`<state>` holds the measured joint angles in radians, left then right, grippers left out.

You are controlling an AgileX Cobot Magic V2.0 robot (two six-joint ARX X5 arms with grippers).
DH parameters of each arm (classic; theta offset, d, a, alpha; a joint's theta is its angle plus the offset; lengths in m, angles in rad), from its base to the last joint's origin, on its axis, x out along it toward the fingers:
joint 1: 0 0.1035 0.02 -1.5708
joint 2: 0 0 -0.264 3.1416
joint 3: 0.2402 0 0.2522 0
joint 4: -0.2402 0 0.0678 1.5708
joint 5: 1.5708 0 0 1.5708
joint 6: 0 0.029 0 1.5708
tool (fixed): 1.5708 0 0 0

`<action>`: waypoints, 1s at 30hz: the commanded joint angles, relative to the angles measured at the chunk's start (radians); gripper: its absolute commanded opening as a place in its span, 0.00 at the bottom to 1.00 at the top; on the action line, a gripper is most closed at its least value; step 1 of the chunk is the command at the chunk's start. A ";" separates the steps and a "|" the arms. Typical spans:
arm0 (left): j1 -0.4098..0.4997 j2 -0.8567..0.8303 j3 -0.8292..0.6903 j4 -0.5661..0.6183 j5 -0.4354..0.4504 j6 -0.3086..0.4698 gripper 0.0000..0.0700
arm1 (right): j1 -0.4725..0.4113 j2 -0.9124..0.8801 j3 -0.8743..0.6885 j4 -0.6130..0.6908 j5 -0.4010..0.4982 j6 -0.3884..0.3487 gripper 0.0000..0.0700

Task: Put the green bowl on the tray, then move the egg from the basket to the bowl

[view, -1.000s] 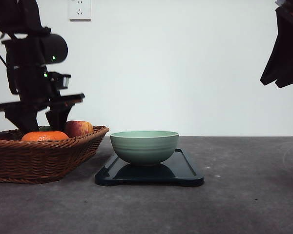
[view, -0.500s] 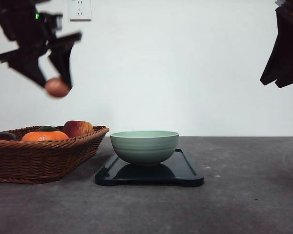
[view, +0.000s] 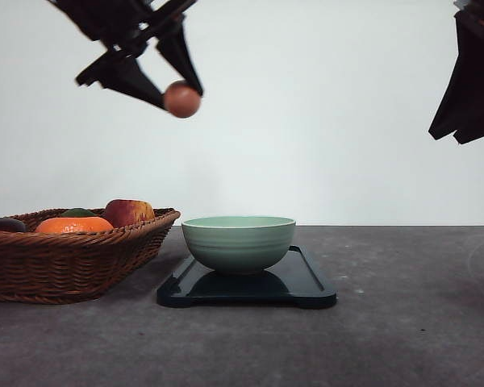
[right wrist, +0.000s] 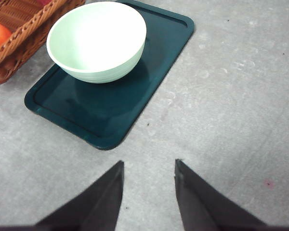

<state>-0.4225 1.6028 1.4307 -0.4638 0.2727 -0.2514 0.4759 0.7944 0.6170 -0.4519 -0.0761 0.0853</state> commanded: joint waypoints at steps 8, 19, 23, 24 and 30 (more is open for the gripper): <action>-0.118 0.041 0.024 0.108 -0.133 0.036 0.38 | 0.005 0.008 0.001 0.011 -0.002 0.007 0.29; -0.157 0.174 0.024 0.143 -0.151 0.037 0.38 | 0.005 0.008 0.001 0.010 -0.002 0.007 0.29; -0.157 0.225 0.023 0.143 -0.154 0.037 0.38 | 0.005 0.008 0.001 0.010 -0.002 0.007 0.29; -0.157 0.236 0.023 0.143 -0.154 0.037 0.38 | 0.005 0.008 0.001 0.010 -0.002 0.007 0.29; -0.166 0.306 0.023 0.140 -0.154 0.036 0.38 | 0.005 0.008 0.001 0.010 -0.002 0.007 0.29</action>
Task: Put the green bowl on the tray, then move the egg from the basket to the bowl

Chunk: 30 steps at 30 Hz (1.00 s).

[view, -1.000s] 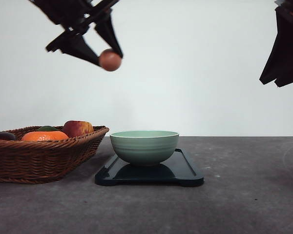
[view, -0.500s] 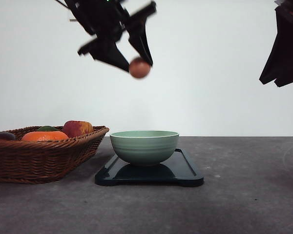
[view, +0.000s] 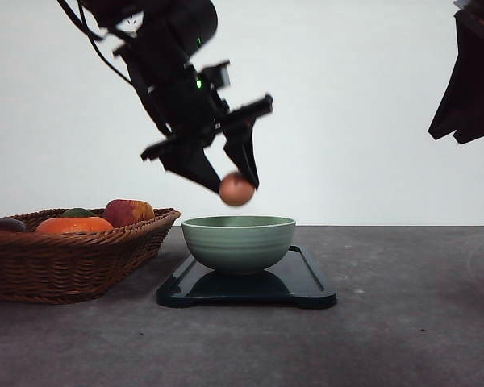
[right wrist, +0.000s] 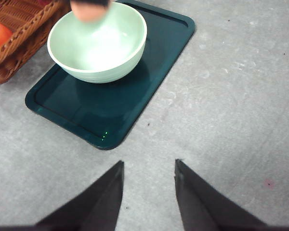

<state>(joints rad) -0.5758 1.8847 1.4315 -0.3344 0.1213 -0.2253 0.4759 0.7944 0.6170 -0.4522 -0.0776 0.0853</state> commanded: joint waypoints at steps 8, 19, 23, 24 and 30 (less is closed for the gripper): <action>-0.028 0.092 0.023 0.013 -0.047 0.011 0.38 | 0.005 0.008 0.001 0.011 0.000 0.007 0.29; -0.031 0.144 0.023 0.011 -0.054 0.012 0.38 | 0.005 0.008 0.001 0.010 0.000 0.007 0.29; -0.036 0.145 0.023 0.021 -0.054 0.015 0.39 | 0.005 0.008 0.001 0.010 0.000 0.007 0.29; -0.036 0.145 0.023 0.021 -0.054 0.015 0.39 | 0.005 0.008 0.001 0.010 0.000 0.007 0.29; -0.041 0.145 0.023 0.014 -0.053 0.014 0.42 | 0.005 0.008 0.001 0.010 0.000 0.007 0.29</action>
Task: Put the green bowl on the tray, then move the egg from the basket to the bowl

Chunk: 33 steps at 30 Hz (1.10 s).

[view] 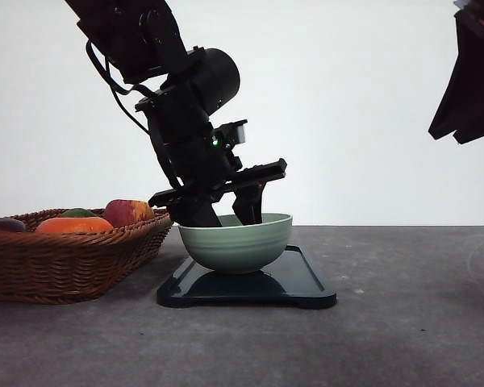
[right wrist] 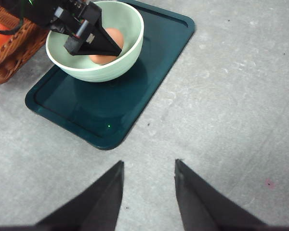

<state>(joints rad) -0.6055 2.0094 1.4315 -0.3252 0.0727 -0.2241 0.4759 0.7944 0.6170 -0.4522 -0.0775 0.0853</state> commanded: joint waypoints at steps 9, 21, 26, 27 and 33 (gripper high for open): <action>-0.011 0.017 0.034 -0.006 -0.004 0.000 0.62 | 0.005 0.008 0.001 0.010 -0.001 0.007 0.29; -0.011 -0.056 0.114 -0.154 -0.004 -0.009 0.62 | 0.005 0.008 0.001 0.010 0.000 0.007 0.29; -0.006 -0.132 0.117 -0.222 -0.004 -0.053 0.62 | 0.005 0.008 0.001 0.010 0.000 0.007 0.29; -0.003 -0.153 0.117 -0.241 -0.004 -0.049 0.62 | 0.005 0.008 0.001 0.010 0.000 0.007 0.29; 0.004 -0.275 0.101 -0.361 -0.006 0.046 0.62 | 0.005 0.008 0.001 0.010 -0.001 0.007 0.29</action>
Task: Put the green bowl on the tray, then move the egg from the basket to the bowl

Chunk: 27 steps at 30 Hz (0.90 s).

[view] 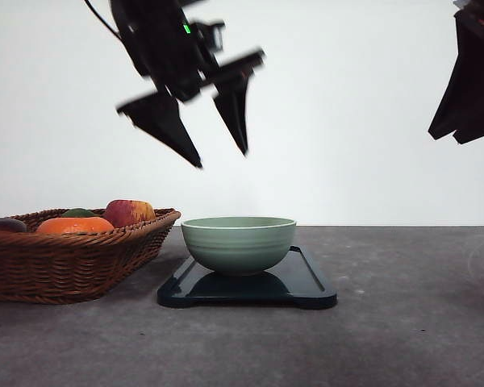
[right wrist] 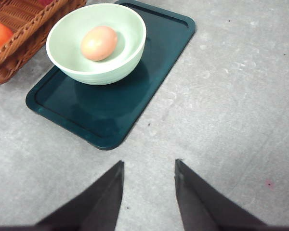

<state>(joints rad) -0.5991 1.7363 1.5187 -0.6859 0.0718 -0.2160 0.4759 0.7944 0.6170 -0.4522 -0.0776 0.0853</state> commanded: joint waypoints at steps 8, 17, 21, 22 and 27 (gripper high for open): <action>0.021 -0.227 -0.230 0.061 -0.014 0.050 0.62 | 0.005 0.008 0.001 0.010 0.000 0.007 0.29; 0.084 -0.552 -0.620 0.176 -0.017 0.011 0.62 | 0.005 0.008 0.001 0.010 0.000 0.004 0.29; 0.110 -0.696 -0.751 0.188 -0.017 -0.020 0.62 | 0.005 0.008 0.001 0.010 0.000 0.004 0.29; 0.115 -0.731 -0.778 0.184 -0.017 -0.023 0.62 | 0.005 0.008 0.001 0.010 0.000 0.004 0.29; 0.130 -0.891 -0.888 0.167 -0.017 -0.032 0.61 | 0.005 0.008 0.001 0.010 0.000 0.004 0.29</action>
<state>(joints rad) -0.4666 0.8523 0.6315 -0.5276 0.0555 -0.2349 0.4759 0.7944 0.6170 -0.4522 -0.0776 0.0853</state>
